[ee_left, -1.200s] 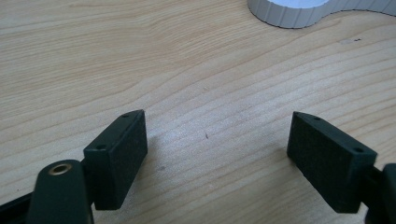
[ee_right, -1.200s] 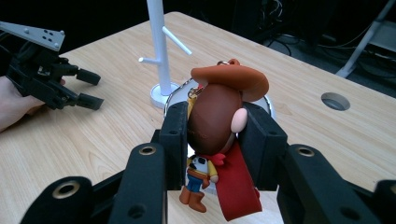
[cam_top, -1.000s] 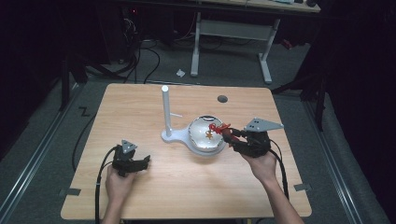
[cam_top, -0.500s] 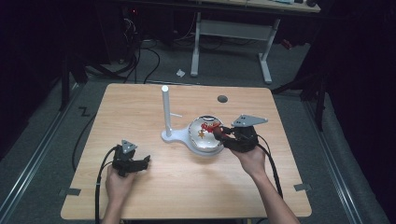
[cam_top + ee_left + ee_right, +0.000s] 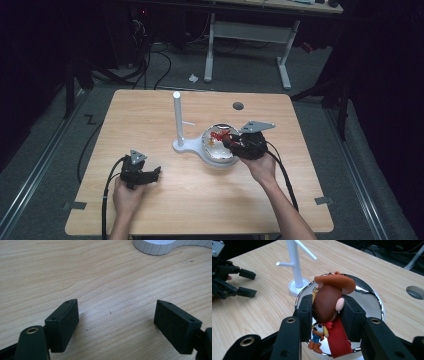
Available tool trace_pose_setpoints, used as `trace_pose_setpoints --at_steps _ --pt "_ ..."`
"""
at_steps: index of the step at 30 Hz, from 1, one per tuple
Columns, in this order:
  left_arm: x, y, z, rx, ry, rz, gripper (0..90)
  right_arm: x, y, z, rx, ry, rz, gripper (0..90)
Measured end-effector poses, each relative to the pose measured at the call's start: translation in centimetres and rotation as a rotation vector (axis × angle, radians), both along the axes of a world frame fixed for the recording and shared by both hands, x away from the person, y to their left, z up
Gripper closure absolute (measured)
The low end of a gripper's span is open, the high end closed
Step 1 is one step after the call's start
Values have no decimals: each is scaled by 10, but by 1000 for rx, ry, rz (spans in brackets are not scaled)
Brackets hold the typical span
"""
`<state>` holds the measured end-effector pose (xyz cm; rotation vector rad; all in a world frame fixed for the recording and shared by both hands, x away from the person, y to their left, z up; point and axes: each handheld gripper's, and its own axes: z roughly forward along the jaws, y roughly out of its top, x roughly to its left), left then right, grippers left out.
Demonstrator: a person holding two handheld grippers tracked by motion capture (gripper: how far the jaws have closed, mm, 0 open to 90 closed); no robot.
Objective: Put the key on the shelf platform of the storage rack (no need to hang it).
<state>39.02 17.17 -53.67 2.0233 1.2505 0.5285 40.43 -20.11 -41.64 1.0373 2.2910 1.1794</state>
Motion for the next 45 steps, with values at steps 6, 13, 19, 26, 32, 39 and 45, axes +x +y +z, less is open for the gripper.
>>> trace_pose_setpoints --at_steps 6,13,19,26,32,39,45 --pt "0 0 0 0 0 0 205 7 5 -9 -15 19 -3 640" --pt "0 0 0 0 0 0 205 14 10 -16 -31 33 -10 639" --pt "0 0 0 0 0 0 205 20 15 -25 -67 45 -18 638" --pt "0 0 0 0 0 0 205 26 17 -33 -85 60 -21 637" --pt "0 0 0 0 0 0 205 28 17 -37 -98 76 -28 634" --pt "0 0 0 0 0 0 205 29 17 -38 -120 83 -43 576" --pt "0 0 0 0 0 0 205 26 12 -32 -98 71 -52 530"
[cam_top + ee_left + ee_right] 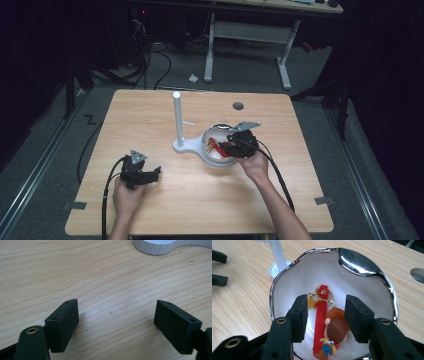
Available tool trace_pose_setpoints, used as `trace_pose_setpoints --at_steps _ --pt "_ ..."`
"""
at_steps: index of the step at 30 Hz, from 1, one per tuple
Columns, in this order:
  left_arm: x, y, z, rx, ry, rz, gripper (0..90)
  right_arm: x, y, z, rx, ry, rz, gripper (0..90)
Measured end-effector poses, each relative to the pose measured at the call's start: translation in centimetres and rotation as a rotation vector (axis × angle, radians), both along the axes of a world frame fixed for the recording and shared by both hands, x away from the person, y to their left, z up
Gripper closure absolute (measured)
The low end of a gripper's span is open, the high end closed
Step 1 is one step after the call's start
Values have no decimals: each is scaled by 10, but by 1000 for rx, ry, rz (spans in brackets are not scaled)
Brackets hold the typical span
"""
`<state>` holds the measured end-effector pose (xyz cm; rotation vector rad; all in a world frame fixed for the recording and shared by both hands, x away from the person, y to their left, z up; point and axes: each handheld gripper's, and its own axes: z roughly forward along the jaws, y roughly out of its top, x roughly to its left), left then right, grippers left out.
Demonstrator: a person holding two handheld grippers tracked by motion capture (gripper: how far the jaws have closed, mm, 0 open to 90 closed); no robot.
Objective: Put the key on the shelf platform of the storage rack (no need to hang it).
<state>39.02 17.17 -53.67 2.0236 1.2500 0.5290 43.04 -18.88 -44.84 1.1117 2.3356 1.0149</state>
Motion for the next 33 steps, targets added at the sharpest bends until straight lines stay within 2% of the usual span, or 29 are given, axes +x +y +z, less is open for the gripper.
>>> trace_pose_setpoints --at_steps 11,33 --pt "0 0 0 0 0 0 205 -9 -15 18 63 -58 -22 507" --pt "0 0 0 0 0 0 205 -23 -43 38 119 -102 -65 501"
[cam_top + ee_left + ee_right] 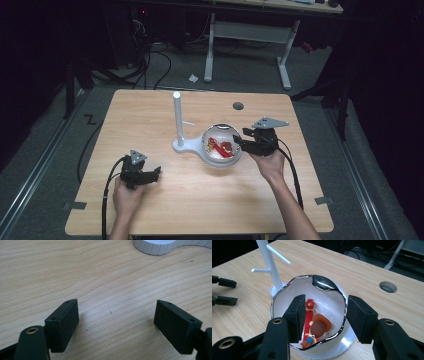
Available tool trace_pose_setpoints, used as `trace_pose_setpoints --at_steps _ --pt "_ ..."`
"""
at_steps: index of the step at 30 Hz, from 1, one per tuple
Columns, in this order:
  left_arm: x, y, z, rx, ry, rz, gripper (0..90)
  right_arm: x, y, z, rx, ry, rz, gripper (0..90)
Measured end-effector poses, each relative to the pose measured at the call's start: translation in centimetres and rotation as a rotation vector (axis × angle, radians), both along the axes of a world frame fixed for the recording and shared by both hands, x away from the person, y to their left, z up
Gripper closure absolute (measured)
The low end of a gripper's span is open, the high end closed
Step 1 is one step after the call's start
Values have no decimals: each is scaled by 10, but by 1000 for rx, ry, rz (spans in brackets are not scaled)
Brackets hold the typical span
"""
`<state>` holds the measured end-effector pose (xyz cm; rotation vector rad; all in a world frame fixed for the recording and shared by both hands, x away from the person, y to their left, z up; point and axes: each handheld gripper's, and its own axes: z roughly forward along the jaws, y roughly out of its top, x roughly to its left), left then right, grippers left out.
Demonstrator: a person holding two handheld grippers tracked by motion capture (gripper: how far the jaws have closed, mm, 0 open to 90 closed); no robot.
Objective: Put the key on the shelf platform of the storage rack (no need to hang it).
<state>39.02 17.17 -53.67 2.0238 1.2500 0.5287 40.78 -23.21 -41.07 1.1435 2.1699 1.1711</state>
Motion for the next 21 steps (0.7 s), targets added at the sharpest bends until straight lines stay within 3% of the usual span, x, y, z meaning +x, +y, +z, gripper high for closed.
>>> trace_pose_setpoints --at_steps 21 --pt "0 0 0 0 0 0 205 -17 -32 6 32 -18 -55 502"
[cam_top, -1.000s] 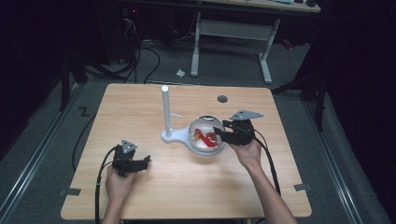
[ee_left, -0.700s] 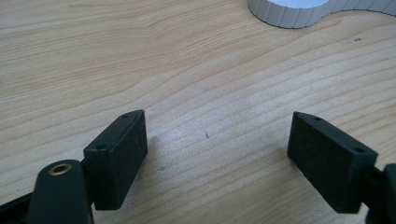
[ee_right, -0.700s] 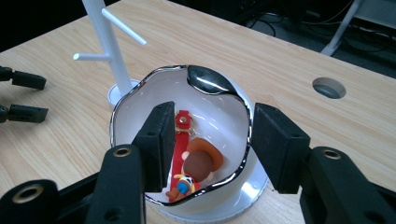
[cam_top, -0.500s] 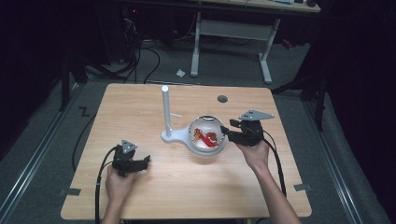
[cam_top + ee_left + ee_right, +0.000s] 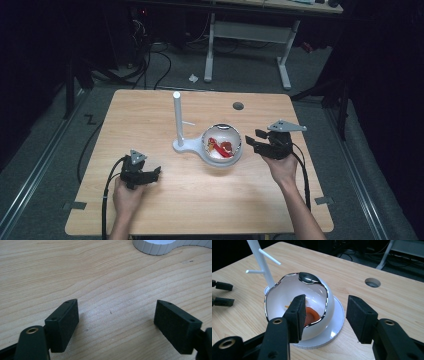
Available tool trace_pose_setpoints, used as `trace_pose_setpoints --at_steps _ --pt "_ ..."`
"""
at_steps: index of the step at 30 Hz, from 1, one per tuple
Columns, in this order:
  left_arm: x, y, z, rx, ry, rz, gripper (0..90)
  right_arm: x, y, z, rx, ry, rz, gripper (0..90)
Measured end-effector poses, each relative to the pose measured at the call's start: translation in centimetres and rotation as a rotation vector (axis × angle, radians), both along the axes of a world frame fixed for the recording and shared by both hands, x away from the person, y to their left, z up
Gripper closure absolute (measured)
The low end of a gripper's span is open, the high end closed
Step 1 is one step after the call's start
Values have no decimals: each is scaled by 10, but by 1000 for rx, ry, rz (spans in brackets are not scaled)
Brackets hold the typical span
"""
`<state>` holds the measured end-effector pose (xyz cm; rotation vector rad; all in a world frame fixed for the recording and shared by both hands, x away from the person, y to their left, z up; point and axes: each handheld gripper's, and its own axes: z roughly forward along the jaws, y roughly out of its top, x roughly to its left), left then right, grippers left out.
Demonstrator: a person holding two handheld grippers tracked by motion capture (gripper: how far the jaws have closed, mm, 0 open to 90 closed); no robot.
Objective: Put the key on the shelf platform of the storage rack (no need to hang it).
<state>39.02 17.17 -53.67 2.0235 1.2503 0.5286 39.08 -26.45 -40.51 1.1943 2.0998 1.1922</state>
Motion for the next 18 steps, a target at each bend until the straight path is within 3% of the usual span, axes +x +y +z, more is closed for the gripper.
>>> trace_pose_setpoints --at_steps 8,18 --pt "0 0 0 0 0 0 205 -8 -12 5 18 -19 -23 503" --pt "0 0 0 0 0 0 205 -16 -29 0 43 -10 -56 503"
